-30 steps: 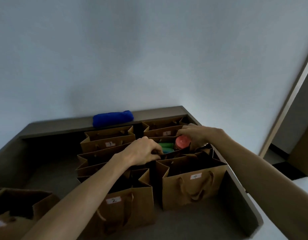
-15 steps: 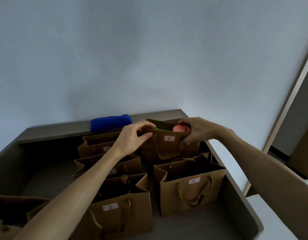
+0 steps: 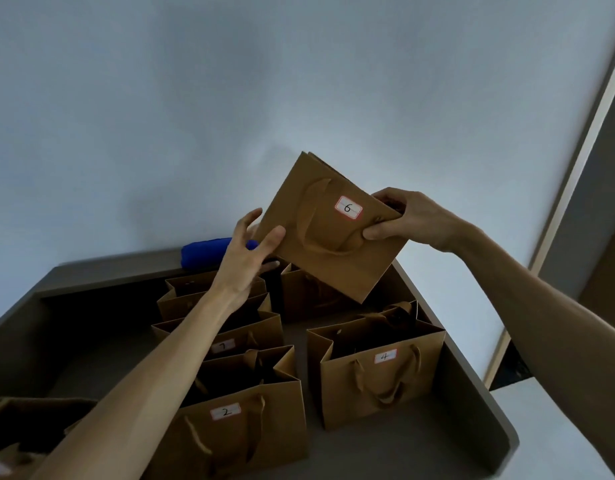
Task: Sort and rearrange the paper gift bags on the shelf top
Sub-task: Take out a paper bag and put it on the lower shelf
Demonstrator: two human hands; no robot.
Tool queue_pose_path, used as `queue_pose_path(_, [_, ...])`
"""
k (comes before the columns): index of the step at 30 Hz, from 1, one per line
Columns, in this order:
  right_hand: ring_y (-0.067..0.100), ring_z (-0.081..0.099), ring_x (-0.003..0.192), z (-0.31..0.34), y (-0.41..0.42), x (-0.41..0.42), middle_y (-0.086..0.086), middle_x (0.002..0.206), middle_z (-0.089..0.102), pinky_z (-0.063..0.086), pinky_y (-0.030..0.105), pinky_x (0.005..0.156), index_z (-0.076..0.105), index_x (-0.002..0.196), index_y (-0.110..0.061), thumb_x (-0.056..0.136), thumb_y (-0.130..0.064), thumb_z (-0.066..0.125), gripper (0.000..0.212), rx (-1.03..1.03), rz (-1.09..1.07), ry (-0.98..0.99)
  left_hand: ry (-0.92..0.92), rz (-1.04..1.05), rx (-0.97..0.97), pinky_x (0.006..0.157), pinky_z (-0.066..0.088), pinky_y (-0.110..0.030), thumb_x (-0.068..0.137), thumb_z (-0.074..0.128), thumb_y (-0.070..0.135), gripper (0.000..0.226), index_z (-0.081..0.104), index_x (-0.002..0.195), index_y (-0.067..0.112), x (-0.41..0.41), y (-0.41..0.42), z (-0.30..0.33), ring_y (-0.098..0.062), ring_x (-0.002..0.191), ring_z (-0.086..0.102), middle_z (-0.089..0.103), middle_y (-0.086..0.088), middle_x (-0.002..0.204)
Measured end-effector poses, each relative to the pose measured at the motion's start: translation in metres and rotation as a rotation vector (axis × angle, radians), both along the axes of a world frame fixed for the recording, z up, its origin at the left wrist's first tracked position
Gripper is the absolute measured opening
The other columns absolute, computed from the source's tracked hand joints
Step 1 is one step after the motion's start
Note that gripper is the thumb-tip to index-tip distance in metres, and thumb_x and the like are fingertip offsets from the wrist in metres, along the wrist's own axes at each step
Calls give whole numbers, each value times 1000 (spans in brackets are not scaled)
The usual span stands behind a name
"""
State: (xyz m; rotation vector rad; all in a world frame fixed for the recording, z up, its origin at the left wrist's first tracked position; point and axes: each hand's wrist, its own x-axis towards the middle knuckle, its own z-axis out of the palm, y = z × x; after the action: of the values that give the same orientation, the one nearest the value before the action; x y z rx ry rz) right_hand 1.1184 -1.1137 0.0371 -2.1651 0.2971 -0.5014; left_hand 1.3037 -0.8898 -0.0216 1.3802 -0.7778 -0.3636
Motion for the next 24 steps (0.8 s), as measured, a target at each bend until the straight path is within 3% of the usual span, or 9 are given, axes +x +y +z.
queue_pose_path(2, [15,67,100,1,7,-1,-4,110,69,55,29,81,62,118,-25,69,-29,84,53,53,6,-38,181,-137,-99,95,48,-61,70,78,50,90,28,144,39,-3,6,1,-30,113,64,61,0,126])
queue_pose_path(6, [18,69,101,-2,28,3,2,113,69,57,34,86,63,118,-20,64,-30,83,59,196,51,-112,283,-282,-168,88,51,-63,58,85,56,100,29,141,45,-21,15,1,-31,118,60,56,-7,133])
queue_pose_path(10, [14,69,98,-3,53,6,1,113,68,57,26,78,60,121,-22,65,-35,81,61,207,78,-129,374,-290,-155,88,49,-66,55,87,54,103,33,141,41,-34,27,0,-34,122,56,51,-10,138])
queue_pose_path(19, [13,66,102,-6,124,-19,-3,125,58,59,27,78,49,133,-33,77,-52,67,62,188,-19,-182,384,-249,-212,91,47,-68,55,88,54,106,31,143,40,-48,73,-9,-36,124,54,50,-8,140])
queue_pose_path(24, [21,69,102,-7,166,-46,2,122,61,60,42,82,52,132,-33,76,-49,71,61,267,-114,-204,408,-353,-233,90,47,-69,58,88,49,106,28,145,41,-59,101,-9,-36,124,54,49,-8,141])
